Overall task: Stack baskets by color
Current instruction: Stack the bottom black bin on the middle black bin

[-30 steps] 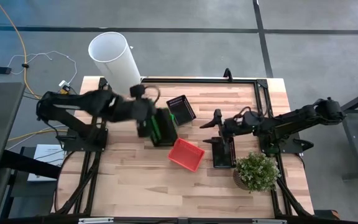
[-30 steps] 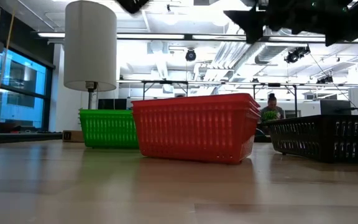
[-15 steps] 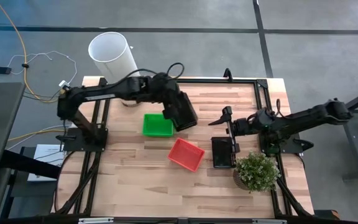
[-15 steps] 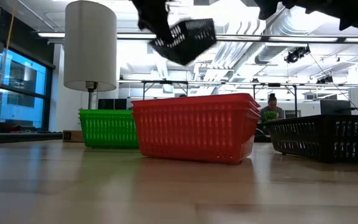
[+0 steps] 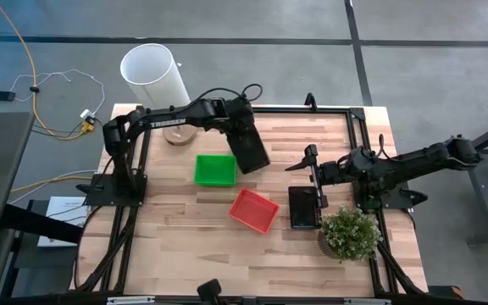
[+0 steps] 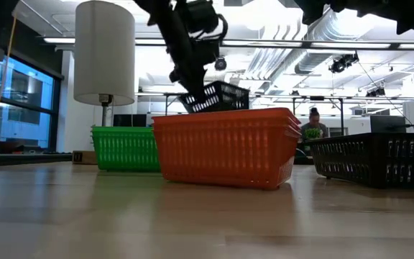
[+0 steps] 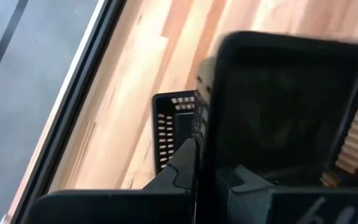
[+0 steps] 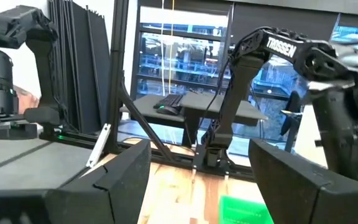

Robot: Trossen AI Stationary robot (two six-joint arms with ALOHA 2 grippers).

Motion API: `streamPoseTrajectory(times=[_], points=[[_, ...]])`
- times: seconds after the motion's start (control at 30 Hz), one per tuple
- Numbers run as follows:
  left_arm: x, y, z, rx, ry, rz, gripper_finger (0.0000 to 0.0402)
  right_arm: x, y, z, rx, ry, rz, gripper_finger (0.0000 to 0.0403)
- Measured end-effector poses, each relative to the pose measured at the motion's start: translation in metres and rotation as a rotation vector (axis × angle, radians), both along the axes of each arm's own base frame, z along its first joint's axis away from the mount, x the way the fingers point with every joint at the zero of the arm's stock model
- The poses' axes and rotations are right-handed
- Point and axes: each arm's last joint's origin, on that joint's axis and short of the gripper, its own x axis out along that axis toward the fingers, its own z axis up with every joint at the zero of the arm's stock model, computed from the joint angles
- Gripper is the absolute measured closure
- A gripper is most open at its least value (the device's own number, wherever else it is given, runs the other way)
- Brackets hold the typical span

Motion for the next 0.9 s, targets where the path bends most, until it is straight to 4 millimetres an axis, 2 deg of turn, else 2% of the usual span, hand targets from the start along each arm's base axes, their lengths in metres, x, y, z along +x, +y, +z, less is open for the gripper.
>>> streamPoseTrajectory(times=[0.33, 0.43, 0.67, 0.9], points=[[-0.007, 0.022, -0.01, -0.003, 0.026, 0.088, 0.0401, 0.0, -0.001, 0.0, -0.047, -0.009, -0.053, 0.0144], [-0.005, 0.025, -0.022, -0.023, 0.062, 0.093, 0.0401, 0.0, -0.001, 0.0, -0.048, -0.009, -0.054, 0.0144], [-0.001, 0.028, -0.049, -0.095, 0.15, 0.059, 0.0401, 0.0, -0.001, 0.0, -0.058, -0.007, -0.055, 0.0144], [0.0, 0.028, -0.056, -0.135, 0.151, 0.016, 0.0401, 0.0, -0.001, 0.0, -0.073, -0.016, -0.059, 0.0144]])
